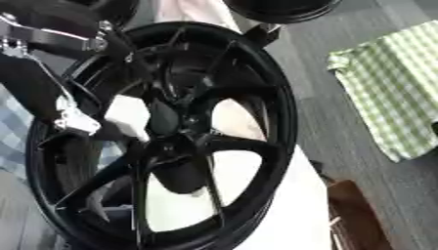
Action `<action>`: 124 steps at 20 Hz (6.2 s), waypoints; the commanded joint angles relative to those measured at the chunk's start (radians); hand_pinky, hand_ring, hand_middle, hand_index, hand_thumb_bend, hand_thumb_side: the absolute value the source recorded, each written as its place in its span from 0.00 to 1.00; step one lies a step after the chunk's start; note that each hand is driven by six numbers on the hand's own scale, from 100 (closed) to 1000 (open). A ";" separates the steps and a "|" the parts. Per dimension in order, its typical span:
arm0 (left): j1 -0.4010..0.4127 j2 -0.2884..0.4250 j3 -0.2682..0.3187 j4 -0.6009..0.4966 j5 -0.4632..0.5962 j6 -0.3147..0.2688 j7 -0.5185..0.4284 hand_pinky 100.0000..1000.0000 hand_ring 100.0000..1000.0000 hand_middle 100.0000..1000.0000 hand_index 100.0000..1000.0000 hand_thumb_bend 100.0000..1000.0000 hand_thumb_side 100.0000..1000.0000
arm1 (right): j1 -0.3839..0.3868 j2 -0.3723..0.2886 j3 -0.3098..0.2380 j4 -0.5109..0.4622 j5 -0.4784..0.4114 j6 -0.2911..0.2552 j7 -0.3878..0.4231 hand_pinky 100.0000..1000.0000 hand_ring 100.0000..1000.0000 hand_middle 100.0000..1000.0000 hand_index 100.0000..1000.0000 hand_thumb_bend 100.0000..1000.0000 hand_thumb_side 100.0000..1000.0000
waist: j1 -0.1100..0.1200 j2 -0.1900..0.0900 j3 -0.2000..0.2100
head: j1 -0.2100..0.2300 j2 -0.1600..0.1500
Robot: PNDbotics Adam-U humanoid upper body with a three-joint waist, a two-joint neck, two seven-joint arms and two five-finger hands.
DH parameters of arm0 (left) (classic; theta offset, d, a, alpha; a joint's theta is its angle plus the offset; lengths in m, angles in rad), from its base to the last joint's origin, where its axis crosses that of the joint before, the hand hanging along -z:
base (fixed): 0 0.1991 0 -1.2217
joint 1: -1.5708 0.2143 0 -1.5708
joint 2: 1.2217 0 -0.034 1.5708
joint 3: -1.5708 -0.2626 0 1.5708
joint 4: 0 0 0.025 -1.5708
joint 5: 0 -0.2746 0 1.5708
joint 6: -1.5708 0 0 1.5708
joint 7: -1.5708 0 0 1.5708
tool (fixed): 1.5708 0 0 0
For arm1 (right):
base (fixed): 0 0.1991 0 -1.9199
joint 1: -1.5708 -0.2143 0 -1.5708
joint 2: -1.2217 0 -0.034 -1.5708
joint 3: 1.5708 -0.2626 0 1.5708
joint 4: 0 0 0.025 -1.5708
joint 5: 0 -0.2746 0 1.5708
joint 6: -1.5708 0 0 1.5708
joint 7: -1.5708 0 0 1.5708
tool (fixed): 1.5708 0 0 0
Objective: Pull the pin out of the wheel hub.
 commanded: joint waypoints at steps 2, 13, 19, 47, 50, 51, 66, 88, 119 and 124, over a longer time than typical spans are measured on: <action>-0.004 0.009 0.015 0.008 -0.009 0.006 0.000 0.80 0.75 0.64 0.87 0.39 0.52 | -0.008 -0.021 -0.005 -0.017 0.005 -0.001 -0.006 0.65 0.71 0.66 0.80 0.62 0.22 | -0.009 -0.011 -0.002 | 0.006 -0.001; -0.001 -0.007 0.015 0.012 -0.013 0.033 0.000 0.77 0.74 0.59 0.82 0.35 0.51 | -0.012 -0.019 -0.004 -0.017 0.004 0.000 -0.007 0.65 0.71 0.66 0.80 0.64 0.22 | -0.011 -0.008 -0.005 | 0.010 0.002; -0.003 -0.025 -0.006 0.035 -0.035 0.022 0.000 0.77 0.74 0.61 0.82 0.36 0.54 | -0.014 -0.019 -0.003 -0.018 0.001 0.000 -0.007 0.65 0.71 0.66 0.80 0.64 0.22 | -0.012 -0.007 -0.008 | 0.014 0.001; -0.008 -0.047 -0.018 0.081 -0.109 -0.012 0.000 0.74 0.69 0.57 0.78 0.40 0.30 | -0.020 -0.020 0.001 -0.015 -0.006 0.002 -0.004 0.65 0.71 0.66 0.80 0.64 0.22 | -0.013 -0.010 -0.011 | -0.040 -0.023; -0.007 -0.049 -0.021 0.088 -0.112 -0.011 0.000 0.71 0.66 0.52 0.75 0.38 0.29 | -0.020 -0.020 0.001 -0.015 -0.008 0.002 -0.005 0.65 0.71 0.66 0.80 0.64 0.22 | -0.013 -0.010 -0.012 | -0.040 -0.024; -0.007 -0.050 -0.023 0.090 -0.111 -0.011 0.000 0.70 0.65 0.51 0.74 0.37 0.29 | -0.021 -0.020 0.001 -0.015 -0.008 0.002 -0.005 0.65 0.71 0.66 0.80 0.64 0.22 | -0.013 -0.010 -0.012 | -0.041 -0.025; -0.008 -0.056 -0.026 0.084 -0.088 0.004 0.000 0.54 0.47 0.31 0.51 0.26 0.28 | -0.022 -0.021 -0.005 -0.015 -0.016 0.001 -0.015 0.64 0.71 0.66 0.80 0.64 0.22 | -0.012 -0.011 -0.014 | -0.035 -0.021; 0.023 -0.010 0.279 -0.115 -0.092 0.079 0.225 0.39 0.33 0.10 0.32 0.04 0.17 | -0.013 -0.023 -0.013 -0.014 -0.019 0.001 -0.028 0.64 0.70 0.65 0.80 0.64 0.23 | -0.013 -0.016 0.004 | -0.034 -0.019; 0.637 -0.050 0.806 0.456 -0.266 0.147 0.726 0.88 0.83 0.78 0.91 0.00 0.69 | -0.013 -0.015 -0.045 -0.021 -0.046 -0.003 -0.057 0.64 0.70 0.65 0.80 0.64 0.23 | -0.027 -0.026 0.021 | -0.012 -0.015; 0.627 -0.056 0.818 0.453 -0.296 0.196 0.671 0.86 0.81 0.76 0.89 0.00 1.00 | -0.014 -0.017 -0.046 -0.022 -0.049 -0.002 -0.058 0.64 0.70 0.65 0.80 0.64 0.23 | -0.024 -0.028 0.019 | -0.012 -0.015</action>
